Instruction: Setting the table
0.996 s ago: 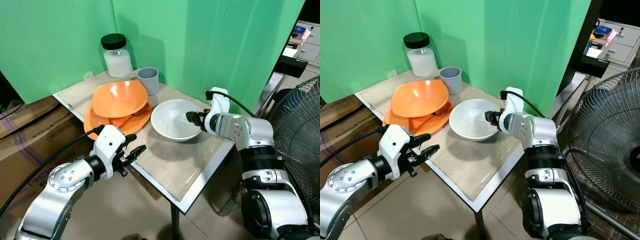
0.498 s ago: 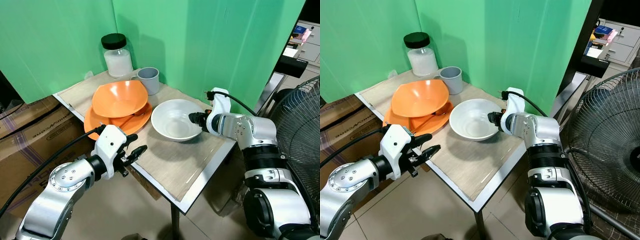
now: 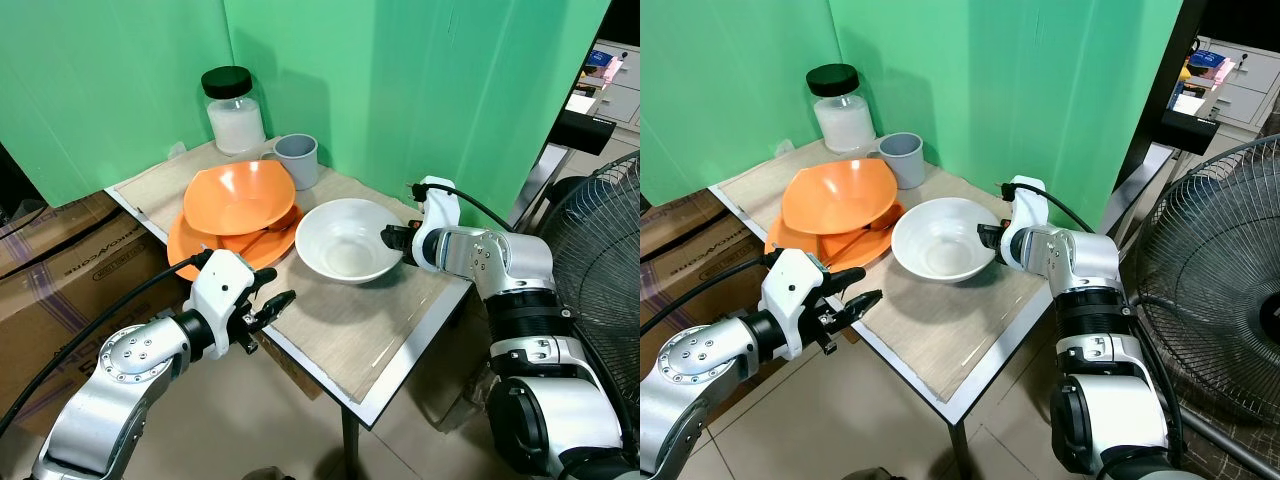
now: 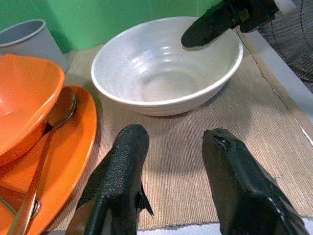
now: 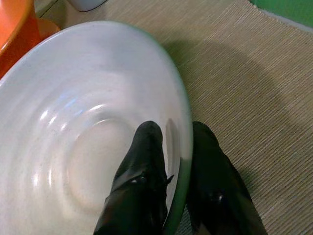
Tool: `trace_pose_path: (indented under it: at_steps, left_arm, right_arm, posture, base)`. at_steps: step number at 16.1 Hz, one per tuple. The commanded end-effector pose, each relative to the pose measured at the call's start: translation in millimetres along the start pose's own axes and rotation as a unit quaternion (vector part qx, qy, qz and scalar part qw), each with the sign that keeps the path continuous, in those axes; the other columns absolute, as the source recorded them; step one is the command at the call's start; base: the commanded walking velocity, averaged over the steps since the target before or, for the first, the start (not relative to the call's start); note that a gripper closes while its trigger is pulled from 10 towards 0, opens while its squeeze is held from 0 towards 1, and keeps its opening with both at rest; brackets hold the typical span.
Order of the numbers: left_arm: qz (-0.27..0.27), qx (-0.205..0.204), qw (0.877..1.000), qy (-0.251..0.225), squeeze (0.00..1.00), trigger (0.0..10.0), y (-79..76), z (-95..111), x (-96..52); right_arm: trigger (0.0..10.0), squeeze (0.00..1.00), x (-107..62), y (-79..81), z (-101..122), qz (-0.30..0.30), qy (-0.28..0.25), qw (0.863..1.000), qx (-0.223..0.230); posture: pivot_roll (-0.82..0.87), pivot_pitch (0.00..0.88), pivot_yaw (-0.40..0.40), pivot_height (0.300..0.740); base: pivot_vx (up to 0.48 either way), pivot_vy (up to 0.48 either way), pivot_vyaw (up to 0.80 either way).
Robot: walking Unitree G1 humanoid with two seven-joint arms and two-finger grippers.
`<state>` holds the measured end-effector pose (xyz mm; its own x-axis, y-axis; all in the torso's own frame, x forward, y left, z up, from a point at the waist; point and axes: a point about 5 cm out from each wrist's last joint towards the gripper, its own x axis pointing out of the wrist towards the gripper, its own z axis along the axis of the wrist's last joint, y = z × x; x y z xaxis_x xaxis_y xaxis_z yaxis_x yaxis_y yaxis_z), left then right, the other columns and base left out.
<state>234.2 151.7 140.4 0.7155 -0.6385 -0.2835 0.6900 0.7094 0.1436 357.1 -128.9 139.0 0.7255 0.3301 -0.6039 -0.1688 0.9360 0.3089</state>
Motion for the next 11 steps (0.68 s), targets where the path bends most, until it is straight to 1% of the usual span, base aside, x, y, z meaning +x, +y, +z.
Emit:
trace_pose_path:
  at_steps: [1, 4, 6, 8, 9, 10, 11]
  left_arm:
    - [-0.005, 0.002, 1.000, 0.007, 0.00, 10.0, 0.5, -1.4, 0.6]
    - [-0.006, 0.001, 1.000, 0.005, 0.00, 10.0, 0.1, -0.5, 1.5]
    - [-0.003, 0.002, 1.000, 0.000, 0.00, 10.0, 0.8, 1.2, 2.9]
    - [-0.001, 0.001, 1.000, -0.004, 0.00, 10.0, 0.1, 1.9, 4.2]
    - [-0.002, 0.001, 1.000, -0.006, 0.00, 10.0, -0.4, 2.7, 4.4]
    - [-0.003, 0.002, 1.000, -0.007, 0.00, 10.0, -0.2, 3.4, 3.9]
    - [-0.001, 0.002, 1.000, -0.012, 0.00, 10.0, 1.7, 5.4, 3.6]
  right_arm:
    - [0.0, 0.00, -2.4, 7.4, 7.3, 0.016, -0.007, 1.000, -0.009]
    - [0.0, 0.00, -5.7, 8.7, 11.0, 0.026, -0.023, 0.999, -0.005]
    - [0.0, 0.00, -12.0, 12.6, 14.9, 0.039, -0.041, 0.998, -0.001]
    - [0.0, 0.00, -18.9, 16.6, 13.5, 0.048, -0.053, 0.997, 0.001]
    - [0.0, 0.00, -27.1, 21.1, 12.5, 0.056, -0.073, 0.996, 0.002]
    - [0.0, 0.00, -32.5, 23.9, 13.4, 0.060, -0.093, 0.994, -0.006]
    - [0.0, 0.00, -44.1, 28.4, 18.1, 0.066, -0.135, 0.988, -0.026]
  posture:
    - [0.04, 0.000, 0.074, 0.740]
    - [0.04, 0.000, 0.069, 0.740]
    - [0.03, 0.000, 0.066, 0.740]
    - [0.02, 0.000, 0.070, 0.740]
    - [0.02, 0.000, 0.070, 0.740]
    - [0.01, 0.000, 0.082, 0.740]
    - [0.00, 0.000, 0.088, 0.740]
  base:
    - [0.000, 0.000, 0.00]
    - [0.000, 0.000, 0.00]
    - [0.000, 0.000, 0.00]
    - [0.000, 0.000, 0.00]
    - [0.000, 0.000, 0.00]
    - [0.000, 0.000, 0.00]
    - [0.000, 0.000, 0.00]
